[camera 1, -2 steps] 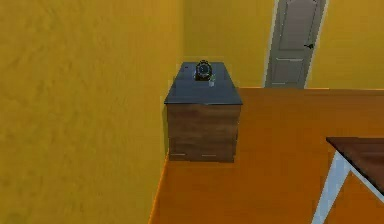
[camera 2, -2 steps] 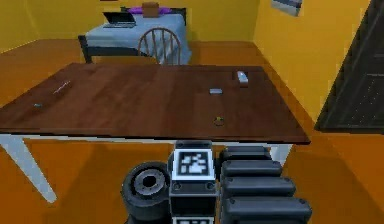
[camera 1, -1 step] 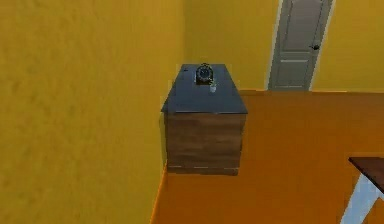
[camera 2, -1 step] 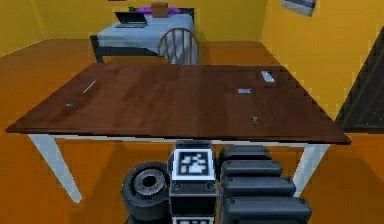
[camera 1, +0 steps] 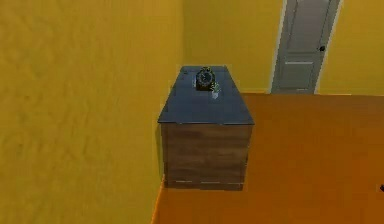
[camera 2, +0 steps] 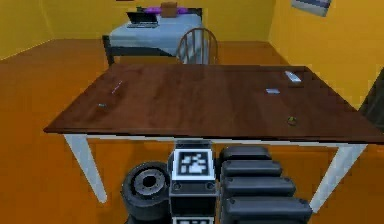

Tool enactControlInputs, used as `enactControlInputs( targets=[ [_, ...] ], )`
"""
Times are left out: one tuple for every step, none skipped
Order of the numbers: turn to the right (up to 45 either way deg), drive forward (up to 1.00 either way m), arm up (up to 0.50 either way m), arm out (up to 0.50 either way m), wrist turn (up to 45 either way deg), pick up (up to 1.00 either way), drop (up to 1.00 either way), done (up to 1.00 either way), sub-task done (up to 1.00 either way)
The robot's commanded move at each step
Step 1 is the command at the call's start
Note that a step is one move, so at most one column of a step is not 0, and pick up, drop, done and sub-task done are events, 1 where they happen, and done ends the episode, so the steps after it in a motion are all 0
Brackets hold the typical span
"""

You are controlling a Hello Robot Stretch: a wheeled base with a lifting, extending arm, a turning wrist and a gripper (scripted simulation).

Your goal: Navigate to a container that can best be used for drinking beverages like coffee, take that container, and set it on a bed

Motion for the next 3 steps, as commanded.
enactControlInputs(
  targets=[
    [45.0, 0.00, 0.00, 0.00, 0.0, 0.00, 0.00, 0.00, 0.00],
    [45.0, 0.00, 0.00, 0.00, 0.0, 0.00, 0.00, 0.00, 0.00],
    [3.0, 0.00, 0.00, 0.00, 0.0, 0.00, 0.00, 0.00, 0.00]
  ],
)
